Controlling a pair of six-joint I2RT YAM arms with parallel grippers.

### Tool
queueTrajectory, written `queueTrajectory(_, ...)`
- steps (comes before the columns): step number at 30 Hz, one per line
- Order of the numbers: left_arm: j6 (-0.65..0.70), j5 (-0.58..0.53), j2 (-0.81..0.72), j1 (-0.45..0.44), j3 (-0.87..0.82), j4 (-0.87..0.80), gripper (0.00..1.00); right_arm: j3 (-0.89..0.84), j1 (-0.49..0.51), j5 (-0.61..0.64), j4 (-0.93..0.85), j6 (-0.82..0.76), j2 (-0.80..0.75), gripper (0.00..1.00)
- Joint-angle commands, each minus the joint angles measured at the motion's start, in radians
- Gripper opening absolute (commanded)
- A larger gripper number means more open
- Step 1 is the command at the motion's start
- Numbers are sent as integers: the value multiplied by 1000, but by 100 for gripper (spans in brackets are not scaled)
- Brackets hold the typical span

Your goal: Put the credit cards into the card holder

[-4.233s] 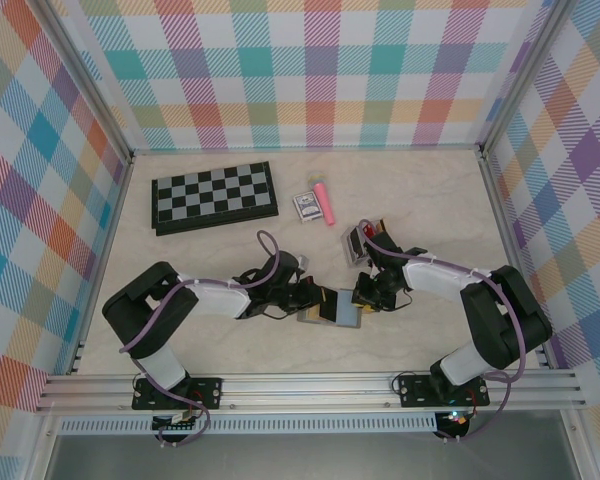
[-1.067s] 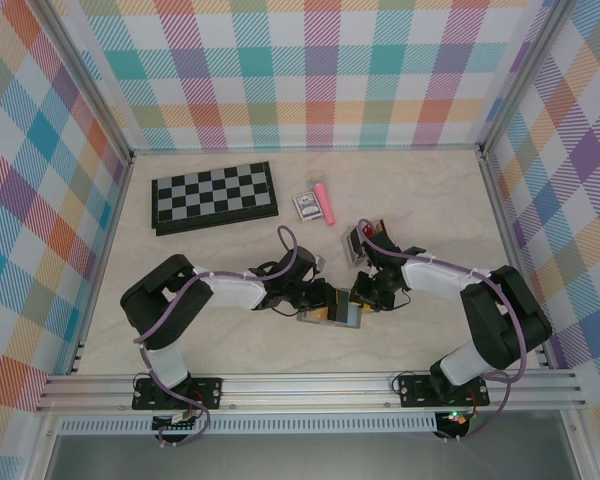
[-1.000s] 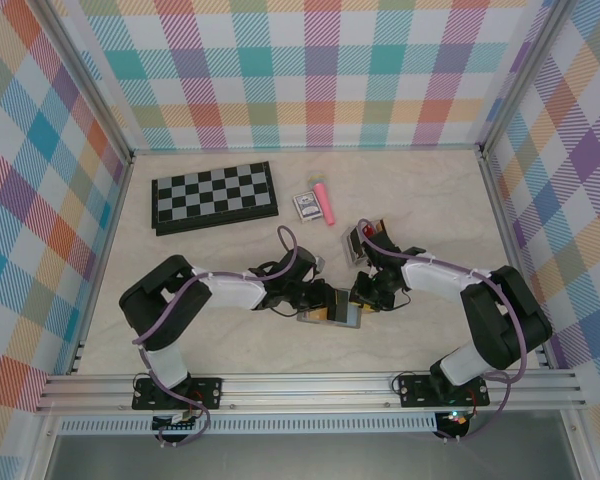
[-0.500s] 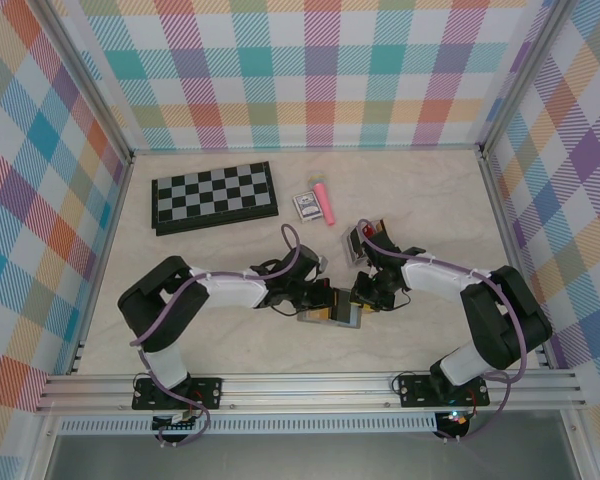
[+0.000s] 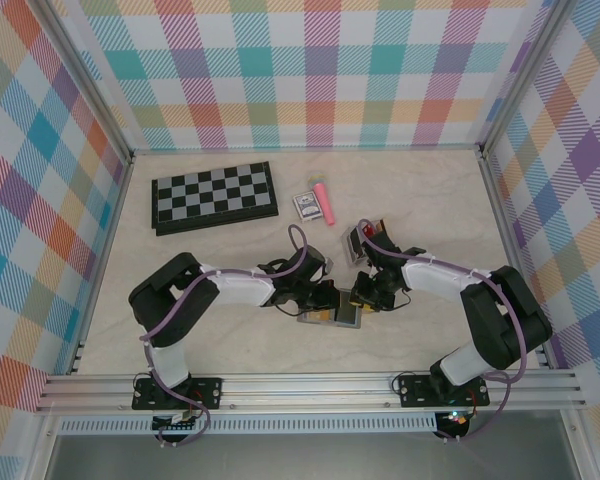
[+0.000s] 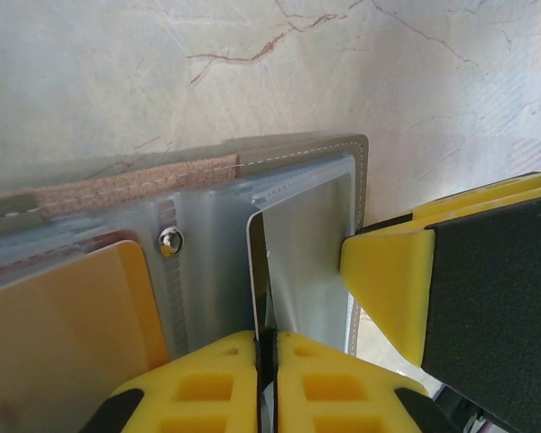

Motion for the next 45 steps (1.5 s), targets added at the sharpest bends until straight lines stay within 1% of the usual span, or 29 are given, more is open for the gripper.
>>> queueTrajectory(1,15,4,5,-28,19,-48,13,-26,1,55,7,15,15,27)
queueTrajectory(4,15,-43,-34,-28,3,-78,16,-19,0,80,-22,13,-19,28)
queueTrajectory(5,19,-66,-51,-28,-1,-98,21,-11,1,94,-38,6,-37,29)
queueTrajectory(8,30,-112,-110,-28,-11,-135,25,8,-1,127,-77,-14,-105,35)
queueTrajectory(12,48,-169,-170,-28,-16,-179,37,38,-2,191,-137,-30,-189,41)
queueTrajectory(18,55,-259,-220,-18,-17,-242,42,90,-4,274,-229,-60,-207,45)
queueTrajectory(22,63,-300,-241,3,-18,-283,45,92,-4,259,-235,-67,-179,47)
queueTrajectory(28,55,-291,-247,47,-45,-294,46,74,-4,210,-210,-64,-110,51)
queueTrajectory(32,38,-284,-236,73,-56,-296,47,72,-3,178,-188,-64,-56,52)
queueTrajectory(35,22,-262,-232,91,-70,-282,48,66,-3,157,-171,-66,-31,53)
queueTrajectory(38,11,-242,-228,104,-87,-264,52,68,-2,139,-164,-69,-8,53)
queueTrajectory(45,-21,-179,-186,132,-113,-208,56,62,1,109,-148,-79,23,52)
